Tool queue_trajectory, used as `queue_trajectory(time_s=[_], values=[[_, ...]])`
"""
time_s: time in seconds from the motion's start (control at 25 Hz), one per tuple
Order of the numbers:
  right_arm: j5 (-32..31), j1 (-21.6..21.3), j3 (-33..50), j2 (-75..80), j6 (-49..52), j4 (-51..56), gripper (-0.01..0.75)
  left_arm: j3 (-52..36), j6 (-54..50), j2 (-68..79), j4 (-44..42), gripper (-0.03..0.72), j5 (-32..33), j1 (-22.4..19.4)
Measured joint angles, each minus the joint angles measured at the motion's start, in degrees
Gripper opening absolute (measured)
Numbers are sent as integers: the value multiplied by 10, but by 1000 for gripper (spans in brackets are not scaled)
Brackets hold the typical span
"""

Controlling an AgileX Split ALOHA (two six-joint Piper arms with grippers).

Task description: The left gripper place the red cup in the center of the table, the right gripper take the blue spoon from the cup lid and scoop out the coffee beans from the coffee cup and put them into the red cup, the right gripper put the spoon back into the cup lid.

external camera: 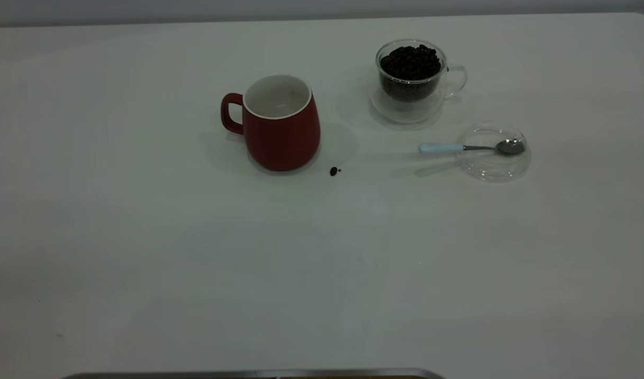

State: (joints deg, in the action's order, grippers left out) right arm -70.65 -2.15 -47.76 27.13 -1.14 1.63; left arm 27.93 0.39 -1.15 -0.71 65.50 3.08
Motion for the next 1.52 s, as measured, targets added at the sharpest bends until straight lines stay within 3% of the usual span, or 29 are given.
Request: queue_trajectory(time_s=[0.16,0.28,0.64,0.96,1.52], values=[[0,0,115,-135,5,-27,241,0,0,0,0,580,0,0],[7,0,180,-151,6,-25,241,0,0,0,0,580,0,0],[66,4,208,-165,0,0,241,0,0,0,0,580,0,0],[67,4,208,-280,0,0,241,0,1,0,0,580,0,0],[66,4,208,-280,0,0,241,0,1,0,0,580,0,0]])
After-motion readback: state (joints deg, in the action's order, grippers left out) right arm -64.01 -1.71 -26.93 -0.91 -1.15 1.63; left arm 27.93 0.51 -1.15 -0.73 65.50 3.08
